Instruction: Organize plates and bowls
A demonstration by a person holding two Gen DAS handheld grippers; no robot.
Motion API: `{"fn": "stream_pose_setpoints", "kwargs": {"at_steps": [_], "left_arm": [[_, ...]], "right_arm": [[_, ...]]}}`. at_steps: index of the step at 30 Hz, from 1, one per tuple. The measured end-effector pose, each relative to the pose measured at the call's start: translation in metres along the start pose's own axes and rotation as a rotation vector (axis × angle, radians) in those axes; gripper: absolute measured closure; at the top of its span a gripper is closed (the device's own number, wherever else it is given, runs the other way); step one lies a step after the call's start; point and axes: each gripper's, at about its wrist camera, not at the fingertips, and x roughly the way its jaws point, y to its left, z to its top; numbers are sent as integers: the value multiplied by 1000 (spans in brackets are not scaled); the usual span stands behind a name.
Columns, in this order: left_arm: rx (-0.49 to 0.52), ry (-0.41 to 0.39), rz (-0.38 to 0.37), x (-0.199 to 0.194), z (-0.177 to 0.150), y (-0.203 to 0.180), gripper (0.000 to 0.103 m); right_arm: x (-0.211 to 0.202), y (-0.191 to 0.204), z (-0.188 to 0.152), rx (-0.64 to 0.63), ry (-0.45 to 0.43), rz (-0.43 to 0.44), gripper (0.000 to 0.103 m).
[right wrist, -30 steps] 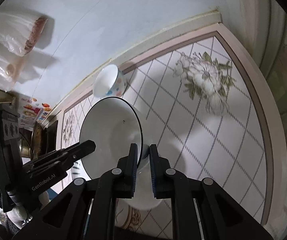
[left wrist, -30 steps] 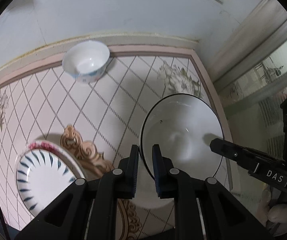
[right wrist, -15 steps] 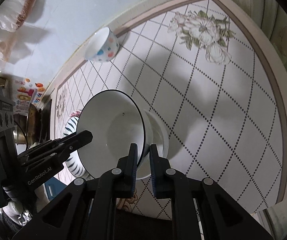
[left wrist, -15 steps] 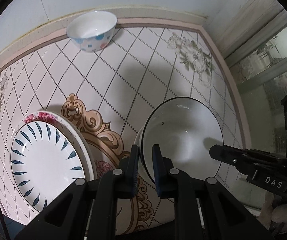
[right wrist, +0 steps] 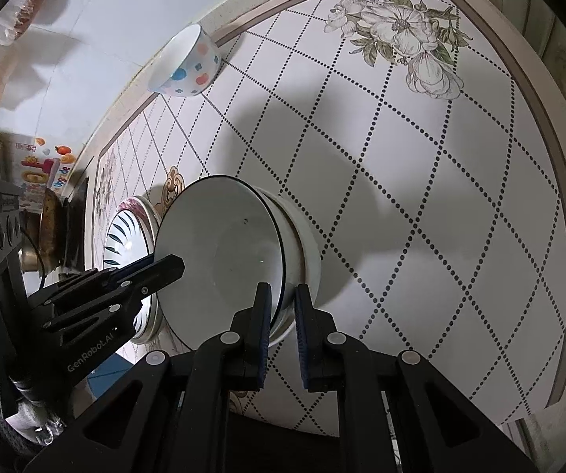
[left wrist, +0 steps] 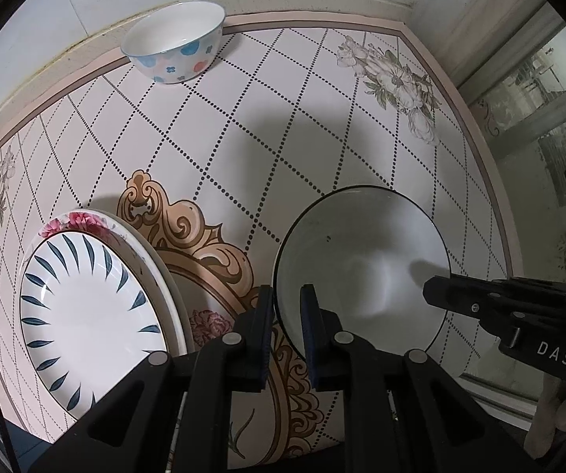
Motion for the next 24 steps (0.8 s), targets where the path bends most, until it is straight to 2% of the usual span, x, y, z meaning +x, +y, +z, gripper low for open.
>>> {"fn": "stream_pose_setpoints", "kwargs": {"at_steps": [10, 24], "left_arm": [[20, -6, 35, 2, -2, -5, 91], [-30, 33, -5, 3, -3, 1, 91]], "right_arm": [[1, 1, 1, -20, 7, -15, 89], [2, 2, 8, -18, 47, -14, 86]]}}
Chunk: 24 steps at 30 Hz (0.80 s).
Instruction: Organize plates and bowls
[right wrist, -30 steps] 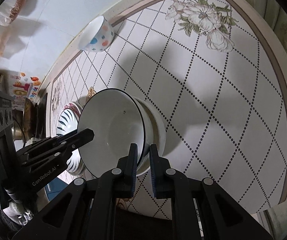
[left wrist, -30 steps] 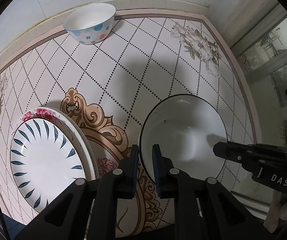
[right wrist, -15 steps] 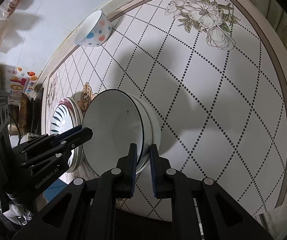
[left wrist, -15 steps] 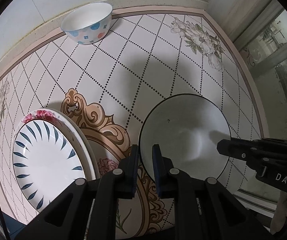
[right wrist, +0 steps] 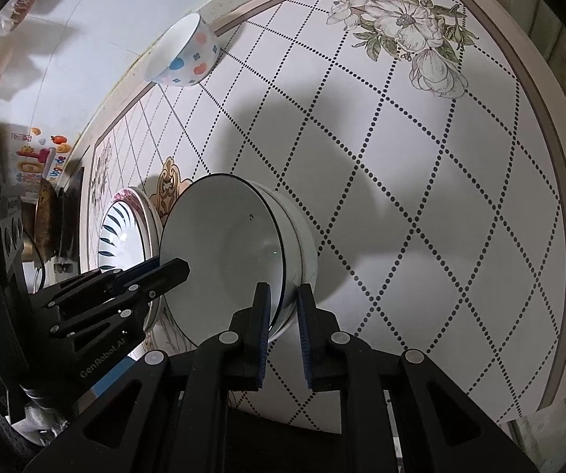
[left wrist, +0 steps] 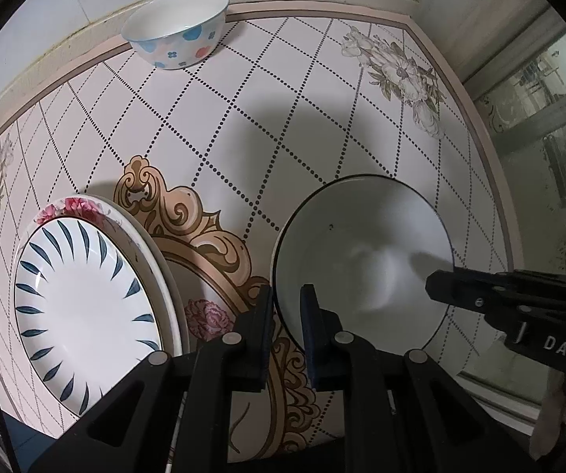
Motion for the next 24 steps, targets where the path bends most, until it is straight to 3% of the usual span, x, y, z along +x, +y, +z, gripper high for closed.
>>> {"fn": "stream_pose_setpoints", "kwargs": {"at_steps": [9, 11, 14, 19, 24], "left_arm": [[-108, -68, -59, -51, 20, 26, 90], [-154, -88, -84, -61, 37, 39, 79], [-220, -115, -81, -64, 75, 64, 77], [-345, -130, -77, -47, 137, 114, 77], [-446, -92, -87, -14, 183, 159, 77]], "right_arm": [[-14, -2, 13, 30, 12, 21, 86], [-25, 3, 25, 32, -16, 38, 77], [-40, 18, 60, 20, -72, 88, 52], [-34, 53, 132, -34, -131, 121, 51], [2, 84, 209, -44, -126, 139, 51]]}}
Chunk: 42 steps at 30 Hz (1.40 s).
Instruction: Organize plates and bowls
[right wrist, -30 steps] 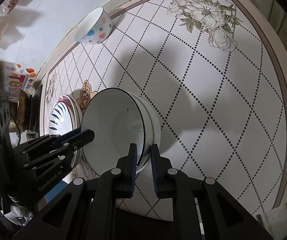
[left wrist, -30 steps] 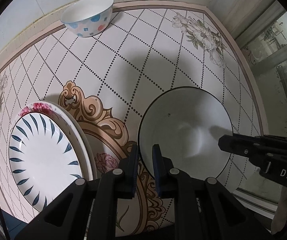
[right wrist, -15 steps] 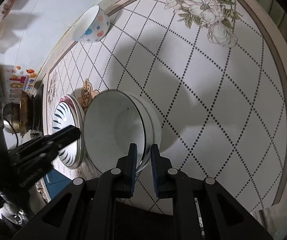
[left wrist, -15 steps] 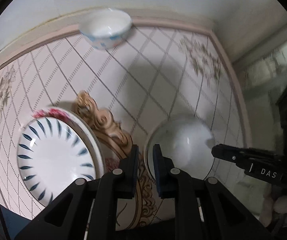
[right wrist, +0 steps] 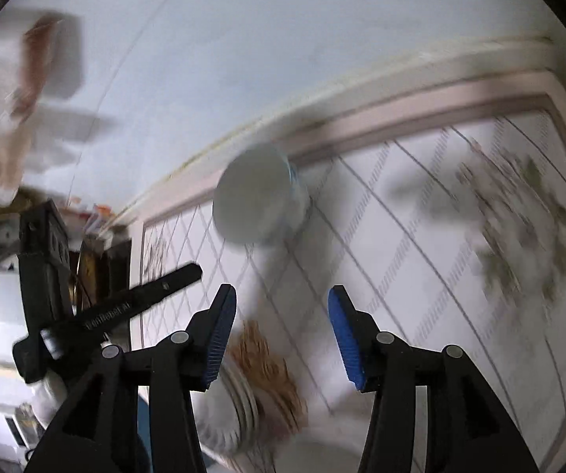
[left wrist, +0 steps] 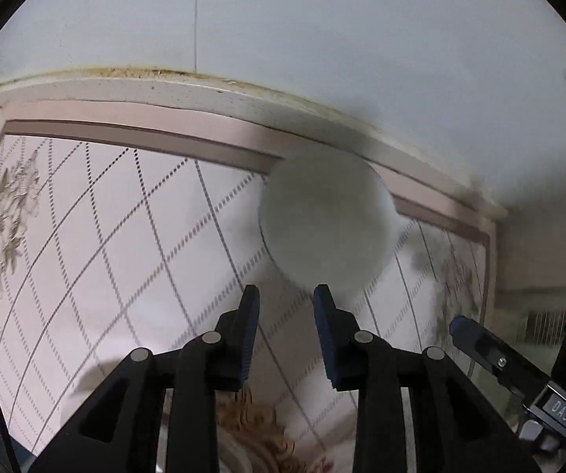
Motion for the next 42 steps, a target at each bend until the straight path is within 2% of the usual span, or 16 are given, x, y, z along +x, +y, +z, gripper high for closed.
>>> {"fn": "stream_pose_setpoints", "kwargs": {"at_steps": [3, 6, 7, 8, 9, 10, 11, 19, 26, 35, 42], "left_arm": [[-42, 34, -21, 18, 17, 8, 77], [-55, 69, -44, 38, 28, 9, 77], [-52, 65, -43, 40, 29, 8, 79], [-46, 49, -43, 41, 28, 7, 79], [-40, 37, -36, 42, 29, 7, 81], [-33, 24, -21, 43, 29, 6, 85], [-23, 13, -8, 42, 28, 5, 88], [59, -43, 33, 31, 24, -5, 89], [149, -94, 58, 7, -1, -19, 89], [227, -136, -11, -43, -53, -39, 89], [334, -164, -46, -76, -107, -64, 89]], "right_arm": [[33, 3, 31, 21, 16, -19, 51], [62, -2, 48, 51, 44, -34, 52], [70, -3, 51, 64, 50, -34, 58], [78, -5, 54, 76, 55, -34, 70], [86, -6, 57, 80, 65, -41, 78], [89, -9, 57, 78, 64, -50, 90], [92, -8, 59, 66, 57, -64, 91], [89, 1, 54, -3, 28, -116, 91], [70, 7, 35, -42, 10, -126, 91], [3, 21, -7, -96, -54, -130, 91], [-58, 23, -63, -109, -100, -142, 91]]}}
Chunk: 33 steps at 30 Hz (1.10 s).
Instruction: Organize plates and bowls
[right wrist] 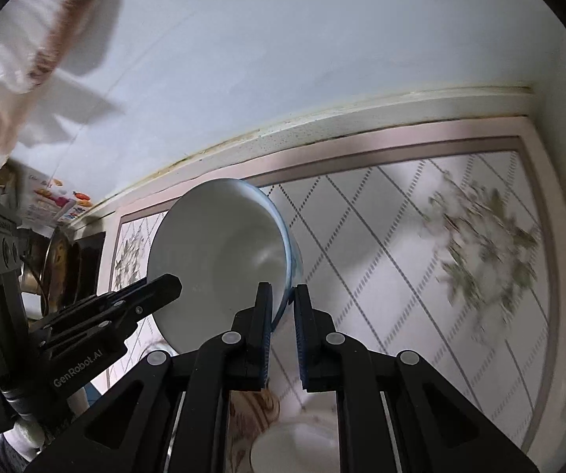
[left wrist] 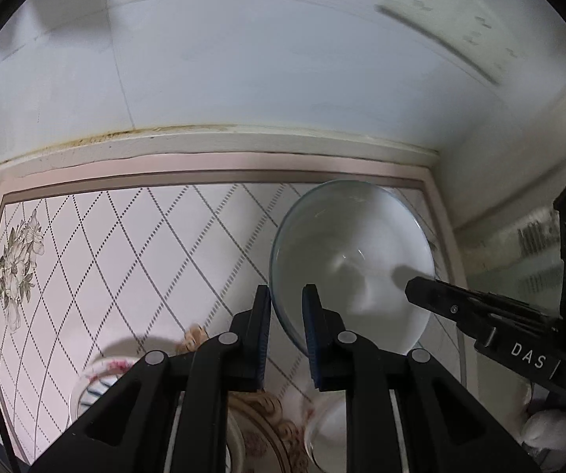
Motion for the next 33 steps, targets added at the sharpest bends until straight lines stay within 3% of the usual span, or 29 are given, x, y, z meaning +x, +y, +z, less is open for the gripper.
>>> {"fn": "stream_pose_setpoints", "kwargs": {"at_steps": [9, 18, 33], "left_arm": [[46, 41, -63, -15, -56, -21, 89], [85, 133, -63, 2, -101, -31, 89], [119, 171, -26, 19, -120, -37, 89]], "right_arm": [[-50, -14, -77, 45, -22, -17, 91], [-46, -35, -133, 123, 25, -18, 90], [-26, -52, -162, 161, 100, -23, 90]]}}
